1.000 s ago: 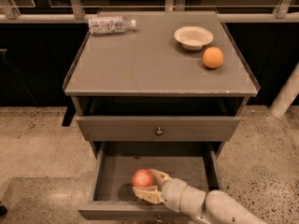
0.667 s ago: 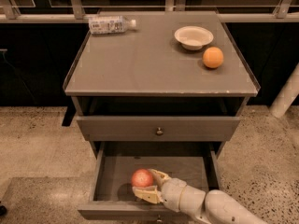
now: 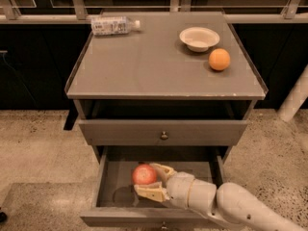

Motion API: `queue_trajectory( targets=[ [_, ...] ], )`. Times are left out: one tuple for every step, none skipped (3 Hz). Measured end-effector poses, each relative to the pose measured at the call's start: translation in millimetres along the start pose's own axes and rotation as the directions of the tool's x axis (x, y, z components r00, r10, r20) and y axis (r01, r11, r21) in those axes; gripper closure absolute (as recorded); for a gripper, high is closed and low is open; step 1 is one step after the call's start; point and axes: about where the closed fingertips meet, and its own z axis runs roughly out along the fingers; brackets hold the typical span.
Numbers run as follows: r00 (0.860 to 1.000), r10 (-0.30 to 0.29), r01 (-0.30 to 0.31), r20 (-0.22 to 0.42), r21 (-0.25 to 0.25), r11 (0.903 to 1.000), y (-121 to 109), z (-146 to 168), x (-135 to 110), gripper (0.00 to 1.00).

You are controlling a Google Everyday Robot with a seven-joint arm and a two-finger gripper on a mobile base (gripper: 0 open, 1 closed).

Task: Pick apple from middle drawer and place on counter

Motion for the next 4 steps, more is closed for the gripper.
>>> queue_trajectory(
  targets=[
    [0.989,-0.145,0.146,-0.021,0.012,0.9893,19,-21,-76,1.00],
    [0.963,-0.264,0.264,-0.051,0.003,0.9644,35,-37,-149,1.00],
    [0.937,-0.337,0.338,-0.087,-0.007,0.9411,54,-47,-210,1.00],
    [0.938,-0.335,0.336,-0.086,-0.008,0.9419,54,-46,-209,1.00]
  ],
)
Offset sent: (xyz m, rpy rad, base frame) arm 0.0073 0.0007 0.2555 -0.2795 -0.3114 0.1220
